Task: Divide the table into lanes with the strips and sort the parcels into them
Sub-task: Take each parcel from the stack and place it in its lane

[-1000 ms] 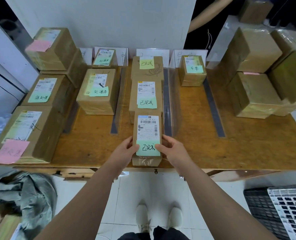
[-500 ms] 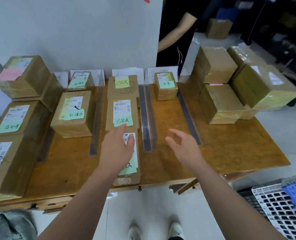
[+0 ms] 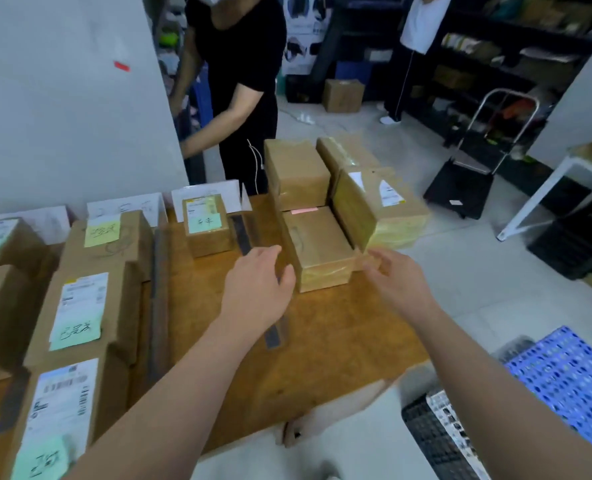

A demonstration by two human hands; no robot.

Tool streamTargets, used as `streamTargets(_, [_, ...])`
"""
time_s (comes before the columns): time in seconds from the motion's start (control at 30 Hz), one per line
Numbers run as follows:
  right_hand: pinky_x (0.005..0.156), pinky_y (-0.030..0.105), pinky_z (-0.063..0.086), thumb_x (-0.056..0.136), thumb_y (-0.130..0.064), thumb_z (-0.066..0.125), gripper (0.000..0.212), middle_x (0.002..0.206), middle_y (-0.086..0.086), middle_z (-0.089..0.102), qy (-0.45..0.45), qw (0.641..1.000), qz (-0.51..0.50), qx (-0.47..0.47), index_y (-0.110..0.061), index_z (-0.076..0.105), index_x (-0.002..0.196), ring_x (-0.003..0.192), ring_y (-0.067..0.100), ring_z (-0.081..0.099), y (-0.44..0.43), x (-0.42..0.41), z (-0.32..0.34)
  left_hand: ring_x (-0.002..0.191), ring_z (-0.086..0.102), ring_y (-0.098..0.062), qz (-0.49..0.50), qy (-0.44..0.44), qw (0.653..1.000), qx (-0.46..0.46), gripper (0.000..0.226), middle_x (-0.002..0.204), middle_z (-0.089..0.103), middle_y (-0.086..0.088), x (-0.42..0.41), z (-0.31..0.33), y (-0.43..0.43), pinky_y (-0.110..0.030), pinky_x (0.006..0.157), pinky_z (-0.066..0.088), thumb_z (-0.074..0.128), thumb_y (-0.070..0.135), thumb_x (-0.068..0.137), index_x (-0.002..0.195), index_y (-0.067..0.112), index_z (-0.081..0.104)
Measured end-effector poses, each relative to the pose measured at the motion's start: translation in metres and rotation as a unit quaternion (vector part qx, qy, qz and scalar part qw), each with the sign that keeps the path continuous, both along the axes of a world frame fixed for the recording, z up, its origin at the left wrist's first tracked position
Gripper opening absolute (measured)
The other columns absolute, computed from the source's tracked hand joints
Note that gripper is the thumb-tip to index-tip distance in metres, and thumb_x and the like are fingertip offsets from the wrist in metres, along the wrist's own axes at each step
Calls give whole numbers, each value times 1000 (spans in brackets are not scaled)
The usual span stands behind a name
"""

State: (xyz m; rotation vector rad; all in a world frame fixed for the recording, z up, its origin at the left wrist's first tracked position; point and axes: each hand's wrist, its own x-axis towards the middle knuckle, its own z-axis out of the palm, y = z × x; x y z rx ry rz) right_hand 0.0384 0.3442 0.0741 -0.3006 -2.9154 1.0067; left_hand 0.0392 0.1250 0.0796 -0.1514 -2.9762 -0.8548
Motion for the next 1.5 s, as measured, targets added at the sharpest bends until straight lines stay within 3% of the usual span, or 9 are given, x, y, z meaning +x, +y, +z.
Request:
streamTargets(0.43, [101,38,40,100,-31,41,49,142,14,49,-58,985,-89,-133,-3,45,141,126,28,48,165,-126,-10,136,42,-25,19,-117,991,65,57,150,42,-8,-122,-4,182,-35,104,36,39,43,103,151,13,32])
streamTargets(0.53, [94,38,42,101,-30,35,37,121,12,60,-96,964,-97,-227,-8,63,112,110,26,54,172,-143,-19,137,42,-25,28,-165,977,136,65,155,37,-3,-146,-16,200,-38,106,38,40,45,102,157,17,20])
streamTargets(0.6, [92,35,40,101,-34,33,34,106,4,61,-111,940,-118,-300,-21,61,87,104,21,55,172,-147,-20,122,53,-20,36,-183,964,190,64,152,43,1,-153,-21,208,-31,91,41,42,43,102,157,19,19])
streamTargets(0.87, [95,42,54,91,-34,62,29,107,11,71,-170,876,-44,-448,-12,64,111,91,22,69,189,-141,-45,82,55,2,61,-166,946,272,51,126,56,16,-121,-29,196,-13,59,38,40,30,104,152,34,24])
streamTargets(1.0, [97,38,51,83,-34,73,46,107,9,72,-163,845,-8,-509,-7,61,118,94,19,69,187,-129,-49,109,56,-6,60,-181,918,347,55,141,44,19,-101,-33,181,-30,95,49,32,26,106,153,46,14])
streamTargets(1.1, [94,35,51,74,-33,76,56,115,8,71,-182,814,39,-551,-3,62,120,107,19,67,176,-118,-40,118,49,-4,70,-177,896,401,51,146,38,18,-92,-32,176,-18,92,39,34,31,104,152,45,23])
streamTargets(1.27, [91,43,54,61,-31,88,76,115,8,71,-160,836,69,-520,-19,56,128,103,27,69,160,-103,-24,143,31,-26,76,-222,901,364,124,157,26,6,-87,-28,175,-55,116,25,48,103,42,150,53,13])
streamTargets(1.37, [92,42,54,75,-30,80,60,116,6,70,-131,836,92,-525,-25,56,129,104,24,69,155,-95,-15,134,45,-22,77,-247,852,455,123,155,35,8,-76,-19,175,-52,112,36,70,86,48,152,49,14])
streamTargets(1.5, [94,37,53,97,-44,49,42,103,-2,69,-123,855,93,-495,-15,62,125,96,18,64,152,-88,-6,114,62,-31,127,-302,714,619,69,119,71,-7,-63,-19,167,-57,102,42,65,61,70,128,26,58])
